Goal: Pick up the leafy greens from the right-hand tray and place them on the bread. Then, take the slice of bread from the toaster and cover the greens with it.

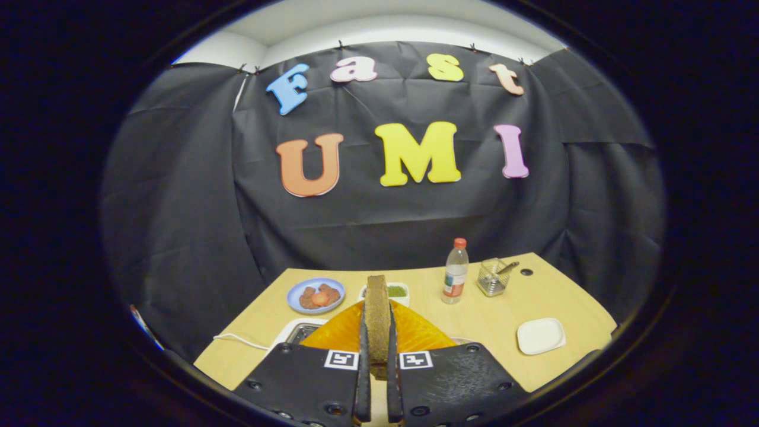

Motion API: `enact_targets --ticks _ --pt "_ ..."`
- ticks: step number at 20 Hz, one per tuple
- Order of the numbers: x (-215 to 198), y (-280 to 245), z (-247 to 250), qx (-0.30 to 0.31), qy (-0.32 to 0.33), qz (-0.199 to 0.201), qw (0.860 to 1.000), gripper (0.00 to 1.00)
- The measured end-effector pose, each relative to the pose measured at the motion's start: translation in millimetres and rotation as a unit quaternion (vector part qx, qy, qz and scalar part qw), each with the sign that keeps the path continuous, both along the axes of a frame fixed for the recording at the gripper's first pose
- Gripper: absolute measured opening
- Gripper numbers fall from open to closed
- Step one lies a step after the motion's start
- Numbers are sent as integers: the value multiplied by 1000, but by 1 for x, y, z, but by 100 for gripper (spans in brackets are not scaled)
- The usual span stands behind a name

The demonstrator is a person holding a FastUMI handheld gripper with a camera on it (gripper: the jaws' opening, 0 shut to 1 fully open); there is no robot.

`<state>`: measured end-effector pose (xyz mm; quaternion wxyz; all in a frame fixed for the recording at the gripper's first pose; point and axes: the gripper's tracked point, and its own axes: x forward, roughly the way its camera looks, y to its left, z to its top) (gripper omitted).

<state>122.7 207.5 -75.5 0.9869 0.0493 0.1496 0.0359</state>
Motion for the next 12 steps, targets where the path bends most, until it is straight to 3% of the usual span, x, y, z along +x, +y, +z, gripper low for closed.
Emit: enact_targets --ticks 6,12 --pt "31 -34 -61 4 47 -16 999 10" --pt "50 -46 -122 22 99 -6 995 10"
